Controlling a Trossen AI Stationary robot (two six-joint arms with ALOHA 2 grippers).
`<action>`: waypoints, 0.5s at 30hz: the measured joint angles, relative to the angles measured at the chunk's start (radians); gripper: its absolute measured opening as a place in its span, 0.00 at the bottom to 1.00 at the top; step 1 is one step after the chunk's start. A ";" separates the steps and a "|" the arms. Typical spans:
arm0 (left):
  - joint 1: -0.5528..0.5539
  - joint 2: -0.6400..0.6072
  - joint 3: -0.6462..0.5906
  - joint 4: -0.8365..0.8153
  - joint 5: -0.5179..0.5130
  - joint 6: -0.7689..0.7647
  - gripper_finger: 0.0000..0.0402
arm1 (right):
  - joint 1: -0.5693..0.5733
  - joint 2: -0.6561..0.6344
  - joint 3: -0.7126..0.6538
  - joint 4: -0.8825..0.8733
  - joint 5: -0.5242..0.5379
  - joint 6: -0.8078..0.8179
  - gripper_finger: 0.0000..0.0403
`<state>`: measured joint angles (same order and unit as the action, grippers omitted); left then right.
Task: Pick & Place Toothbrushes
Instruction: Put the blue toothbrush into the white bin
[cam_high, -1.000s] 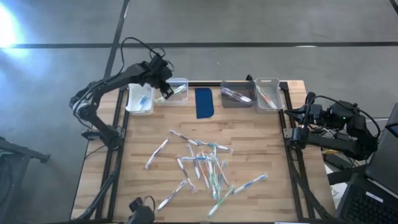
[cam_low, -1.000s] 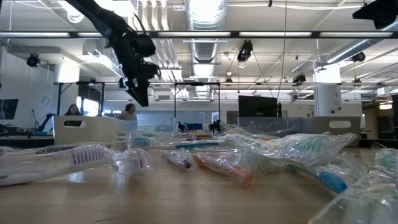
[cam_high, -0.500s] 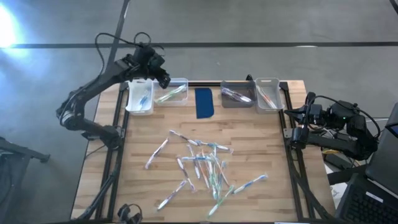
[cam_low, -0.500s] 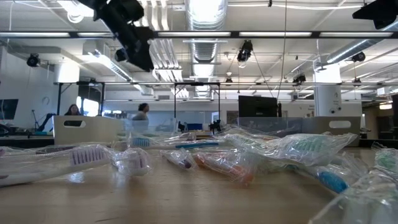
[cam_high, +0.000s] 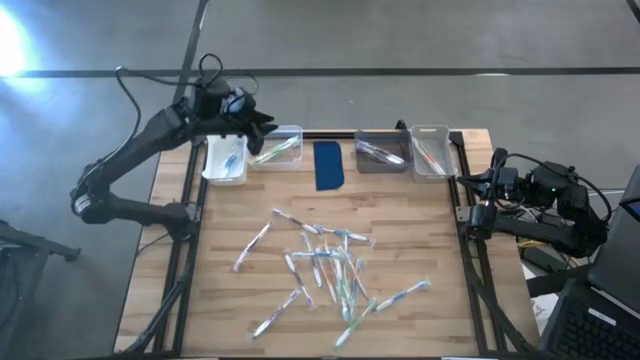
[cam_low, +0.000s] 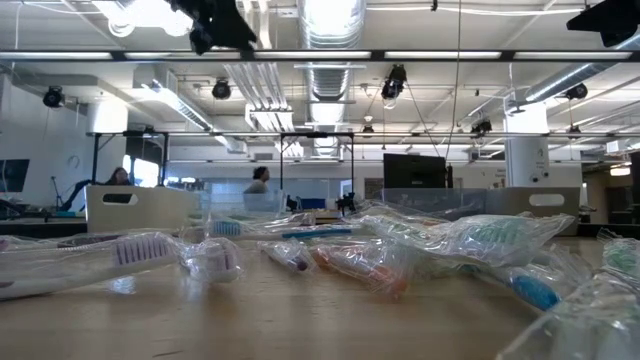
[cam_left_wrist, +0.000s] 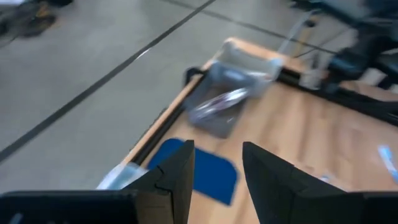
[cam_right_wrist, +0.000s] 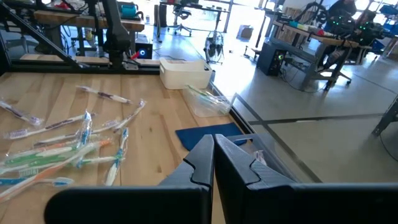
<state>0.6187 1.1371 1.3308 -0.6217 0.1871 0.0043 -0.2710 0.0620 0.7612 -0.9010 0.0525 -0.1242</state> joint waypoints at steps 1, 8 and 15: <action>-0.028 -0.006 0.000 0.005 0.000 0.003 0.35 | 0.000 0.000 0.000 0.000 0.000 0.000 0.02; -0.212 -0.024 0.001 0.047 -0.003 0.009 0.35 | 0.000 0.001 0.000 0.001 0.000 -0.002 0.02; -0.331 -0.017 -0.004 0.047 -0.055 -0.049 0.35 | 0.000 0.001 0.000 0.003 0.000 -0.006 0.02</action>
<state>0.2873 1.1204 1.3267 -0.5751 0.1320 -0.0446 -0.2707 0.0631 0.7612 -0.8982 0.0525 -0.1300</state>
